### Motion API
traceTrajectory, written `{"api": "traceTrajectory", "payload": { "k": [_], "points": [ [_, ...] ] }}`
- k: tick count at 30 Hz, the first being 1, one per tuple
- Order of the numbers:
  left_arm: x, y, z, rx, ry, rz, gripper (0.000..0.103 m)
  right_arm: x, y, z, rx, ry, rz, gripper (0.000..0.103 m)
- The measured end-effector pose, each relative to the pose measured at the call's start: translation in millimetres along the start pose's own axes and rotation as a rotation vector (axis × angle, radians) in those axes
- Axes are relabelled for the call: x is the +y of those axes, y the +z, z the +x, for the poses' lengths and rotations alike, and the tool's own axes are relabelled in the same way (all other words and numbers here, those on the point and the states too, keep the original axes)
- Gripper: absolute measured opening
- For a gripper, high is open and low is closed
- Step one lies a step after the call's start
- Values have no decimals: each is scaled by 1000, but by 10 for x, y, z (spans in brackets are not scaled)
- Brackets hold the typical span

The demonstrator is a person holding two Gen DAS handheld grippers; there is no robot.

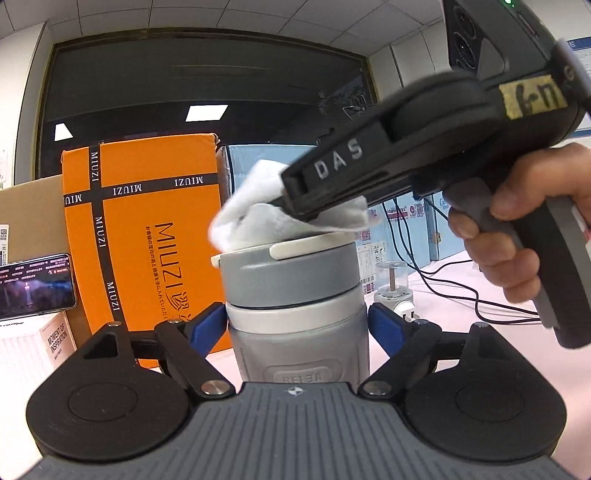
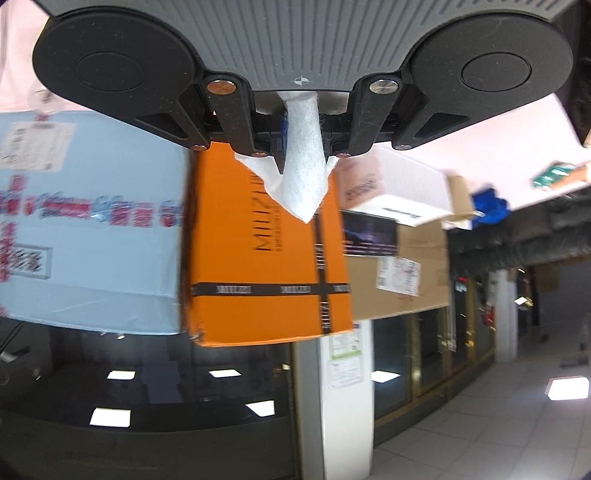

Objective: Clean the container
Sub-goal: 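Wipe the tumbler lid with the tissue in the right tool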

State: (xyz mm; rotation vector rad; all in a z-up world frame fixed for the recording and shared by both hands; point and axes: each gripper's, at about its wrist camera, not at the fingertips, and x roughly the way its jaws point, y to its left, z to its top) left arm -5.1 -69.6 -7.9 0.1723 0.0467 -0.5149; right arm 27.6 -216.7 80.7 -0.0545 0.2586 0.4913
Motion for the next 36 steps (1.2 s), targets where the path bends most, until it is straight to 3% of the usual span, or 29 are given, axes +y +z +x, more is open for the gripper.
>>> {"api": "traceTrajectory", "payload": {
  "k": [11, 17, 23, 29, 36],
  "points": [
    [-17, 10, -53, -4, -1, 2, 82, 267, -13, -188, 16, 46, -68, 11],
    [13, 9, -32, -6, -5, 0, 81, 184, 22, -6, 9, 63, 7, 11],
    [24, 5, -29, -6, -9, -4, 81, 30, -13, 9, -19, 9, 51, 11],
    [27, 13, -24, -6, -9, -3, 81, 49, -105, -237, -34, -43, -27, 11],
    [36, 28, -13, -7, -9, 0, 81, 191, -163, -434, -47, 74, -14, 11]
  ]
}}
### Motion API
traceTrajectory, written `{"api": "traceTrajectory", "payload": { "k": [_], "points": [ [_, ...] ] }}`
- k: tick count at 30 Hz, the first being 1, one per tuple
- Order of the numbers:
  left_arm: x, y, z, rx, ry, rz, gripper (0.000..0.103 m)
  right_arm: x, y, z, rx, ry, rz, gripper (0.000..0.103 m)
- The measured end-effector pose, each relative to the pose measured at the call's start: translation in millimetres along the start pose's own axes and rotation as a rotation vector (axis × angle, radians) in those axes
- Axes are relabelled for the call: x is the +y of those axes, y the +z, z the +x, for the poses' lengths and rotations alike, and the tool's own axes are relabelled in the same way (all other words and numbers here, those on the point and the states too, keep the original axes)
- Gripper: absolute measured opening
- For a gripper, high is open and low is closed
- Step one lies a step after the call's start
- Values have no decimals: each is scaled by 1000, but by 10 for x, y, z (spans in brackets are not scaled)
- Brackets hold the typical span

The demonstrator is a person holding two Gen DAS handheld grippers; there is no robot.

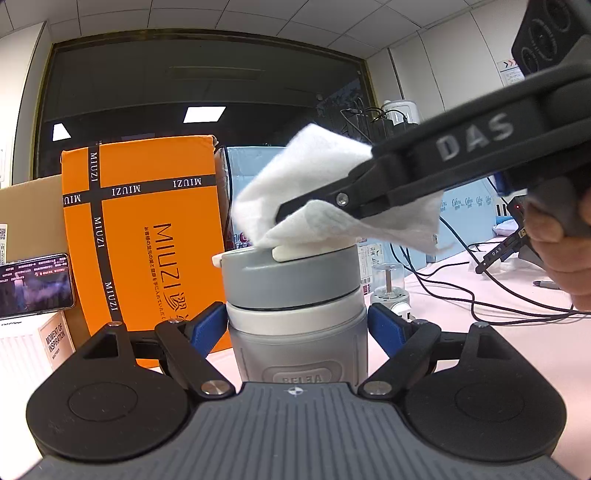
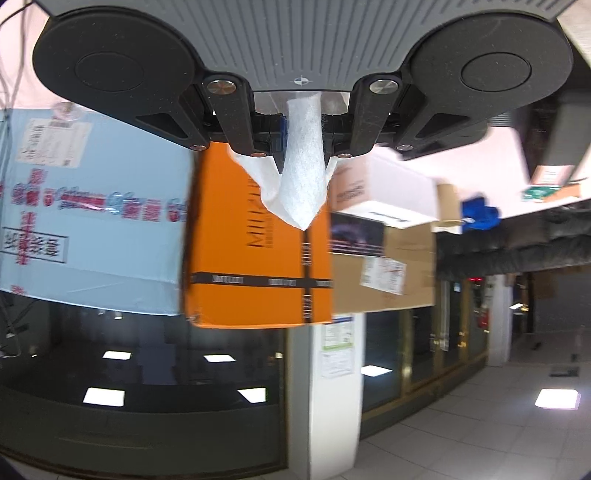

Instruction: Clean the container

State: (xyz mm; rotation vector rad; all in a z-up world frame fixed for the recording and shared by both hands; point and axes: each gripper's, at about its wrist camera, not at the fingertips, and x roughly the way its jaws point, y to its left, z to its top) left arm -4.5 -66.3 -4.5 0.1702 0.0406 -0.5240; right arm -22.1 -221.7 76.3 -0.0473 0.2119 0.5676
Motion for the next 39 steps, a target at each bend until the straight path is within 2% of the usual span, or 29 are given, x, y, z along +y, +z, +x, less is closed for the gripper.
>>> {"api": "traceTrajectory", "payload": {
  "k": [5, 9, 15, 21, 28, 32, 34, 39],
  "points": [
    [21, 1, 25, 0, 0, 1, 81, -45, 22, 138, -5, 23, 56, 11],
    [87, 25, 94, 0, -2, -1, 81, -151, -7, 200, -35, -17, 97, 11],
    [133, 44, 141, 0, -5, -3, 81, -317, -94, 75, -83, -38, 162, 11],
    [145, 44, 152, 0, -4, -7, 81, -470, -255, -63, -159, -18, 248, 11],
    [76, 37, 63, -20, -5, -5, 82, -827, -545, -135, -235, 104, 510, 12],
    [33, 42, -4, -42, 4, -8, 84, -983, -640, -143, -238, 192, 636, 12],
    [18, 59, -35, -48, 11, -30, 89, -1040, -680, -147, -239, 218, 686, 12],
    [-28, 90, -48, -36, 15, -68, 89, -1148, -820, -156, -231, 258, 811, 12]
  ]
}}
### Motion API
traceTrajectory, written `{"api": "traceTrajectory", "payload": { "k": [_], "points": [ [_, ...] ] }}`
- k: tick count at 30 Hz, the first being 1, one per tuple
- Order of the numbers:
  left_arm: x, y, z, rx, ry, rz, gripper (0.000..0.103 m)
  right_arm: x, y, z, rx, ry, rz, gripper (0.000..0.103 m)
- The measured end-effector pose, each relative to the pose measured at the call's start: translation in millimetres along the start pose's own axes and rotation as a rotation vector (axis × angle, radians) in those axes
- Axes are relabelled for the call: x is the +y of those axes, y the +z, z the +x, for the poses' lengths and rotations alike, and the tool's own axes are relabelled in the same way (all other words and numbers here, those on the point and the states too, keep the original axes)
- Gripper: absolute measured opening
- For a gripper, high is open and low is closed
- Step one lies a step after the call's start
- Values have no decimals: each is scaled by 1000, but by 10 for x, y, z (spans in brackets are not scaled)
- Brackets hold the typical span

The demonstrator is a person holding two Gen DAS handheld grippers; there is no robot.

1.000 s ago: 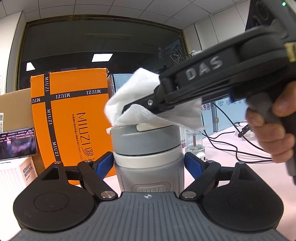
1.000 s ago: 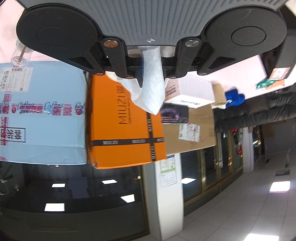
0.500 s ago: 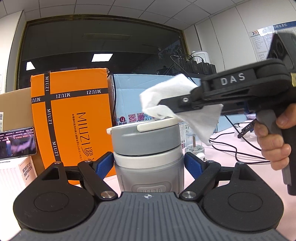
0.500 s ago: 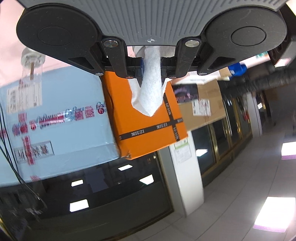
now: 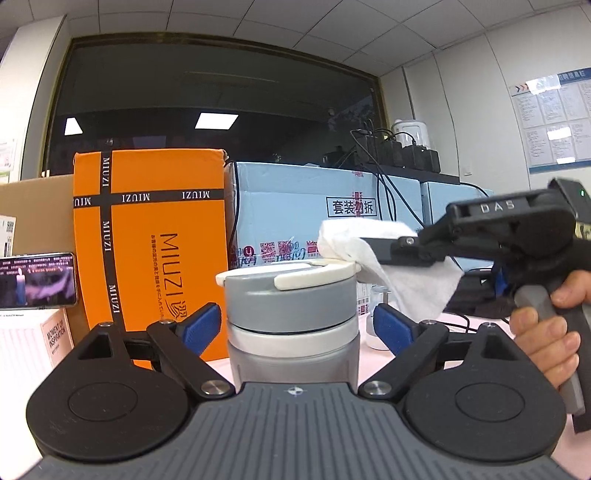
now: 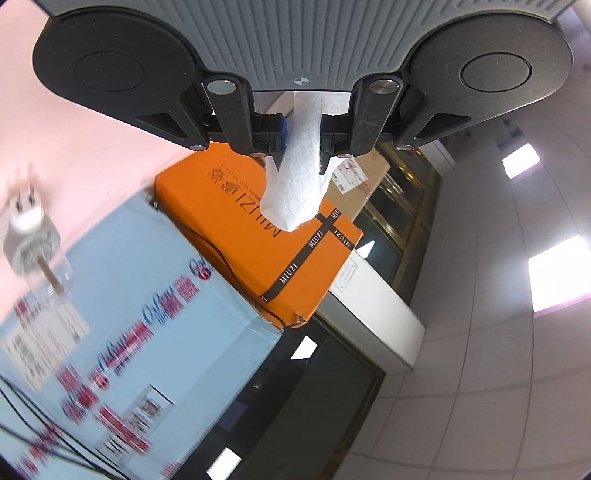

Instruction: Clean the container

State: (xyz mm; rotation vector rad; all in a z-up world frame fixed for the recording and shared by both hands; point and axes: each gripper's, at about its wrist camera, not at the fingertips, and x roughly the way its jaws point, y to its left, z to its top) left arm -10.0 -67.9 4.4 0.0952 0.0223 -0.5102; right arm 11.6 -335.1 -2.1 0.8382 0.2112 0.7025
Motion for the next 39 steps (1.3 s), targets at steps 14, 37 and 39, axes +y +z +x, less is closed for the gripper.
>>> {"api": "traceTrajectory", "payload": {
  "k": [14, 37, 39],
  "points": [
    [-51, 85, 1, -18, 51, -56, 103, -263, -199, 66, 91, -134, 120, 14],
    [-462, -12, 348, -20, 316, -90, 101, -523, -371, 153, 162, -315, 227, 16],
    [-426, -5, 324, -17, 309, -75, 86, -517, -372, 152, 161, -311, 225, 16]
  ]
}}
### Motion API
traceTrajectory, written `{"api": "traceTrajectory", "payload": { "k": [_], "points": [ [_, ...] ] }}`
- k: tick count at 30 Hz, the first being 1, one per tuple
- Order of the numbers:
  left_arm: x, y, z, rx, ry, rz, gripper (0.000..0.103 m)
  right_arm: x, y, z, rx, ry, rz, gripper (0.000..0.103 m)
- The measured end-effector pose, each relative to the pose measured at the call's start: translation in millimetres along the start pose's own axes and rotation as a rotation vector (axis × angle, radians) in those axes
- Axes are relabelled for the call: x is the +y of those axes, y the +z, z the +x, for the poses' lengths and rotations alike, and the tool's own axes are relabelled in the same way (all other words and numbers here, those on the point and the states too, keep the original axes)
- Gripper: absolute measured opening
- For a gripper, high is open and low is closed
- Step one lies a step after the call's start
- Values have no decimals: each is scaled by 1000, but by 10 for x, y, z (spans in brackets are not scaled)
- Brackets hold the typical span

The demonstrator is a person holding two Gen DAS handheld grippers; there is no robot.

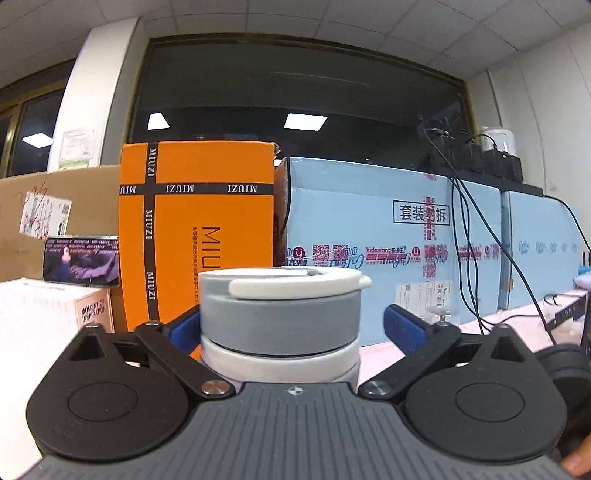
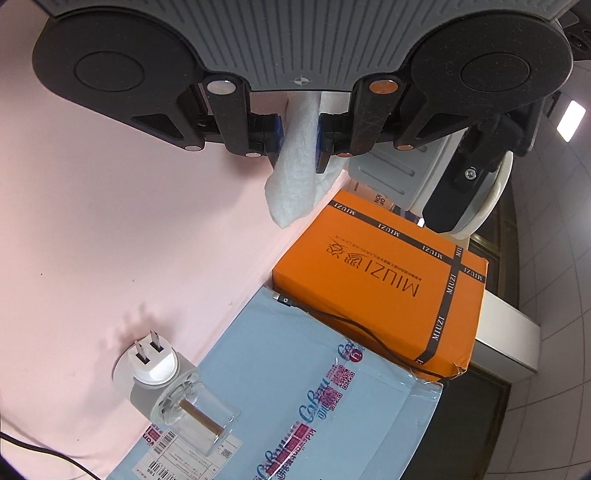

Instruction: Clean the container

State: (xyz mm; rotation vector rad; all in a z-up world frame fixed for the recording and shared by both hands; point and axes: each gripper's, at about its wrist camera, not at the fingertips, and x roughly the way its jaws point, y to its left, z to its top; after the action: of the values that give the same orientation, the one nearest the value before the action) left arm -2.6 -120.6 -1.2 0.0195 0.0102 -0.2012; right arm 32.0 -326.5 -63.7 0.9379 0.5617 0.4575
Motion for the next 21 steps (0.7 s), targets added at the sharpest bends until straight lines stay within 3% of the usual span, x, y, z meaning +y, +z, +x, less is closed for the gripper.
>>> {"api": "traceTrajectory", "payload": {
  "k": [2, 6, 16, 18, 21],
  "points": [
    [70, 33, 1, 10, -21, -5, 79, 3, -1, -4, -2, 0, -1, 16],
    [276, 73, -22, 35, -115, -36, 79, 3, -1, -4, -4, 0, -1, 16],
    [717, 122, 76, 54, -503, 45, 80, 9, 9, 8, -7, 10, -10, 16],
    [736, 148, 119, 71, -536, 51, 79, 14, 5, 6, -9, 17, -11, 16],
    [734, 156, 98, 46, -520, 46, 84, 24, 7, -9, -17, 29, -13, 16]
  ]
}}
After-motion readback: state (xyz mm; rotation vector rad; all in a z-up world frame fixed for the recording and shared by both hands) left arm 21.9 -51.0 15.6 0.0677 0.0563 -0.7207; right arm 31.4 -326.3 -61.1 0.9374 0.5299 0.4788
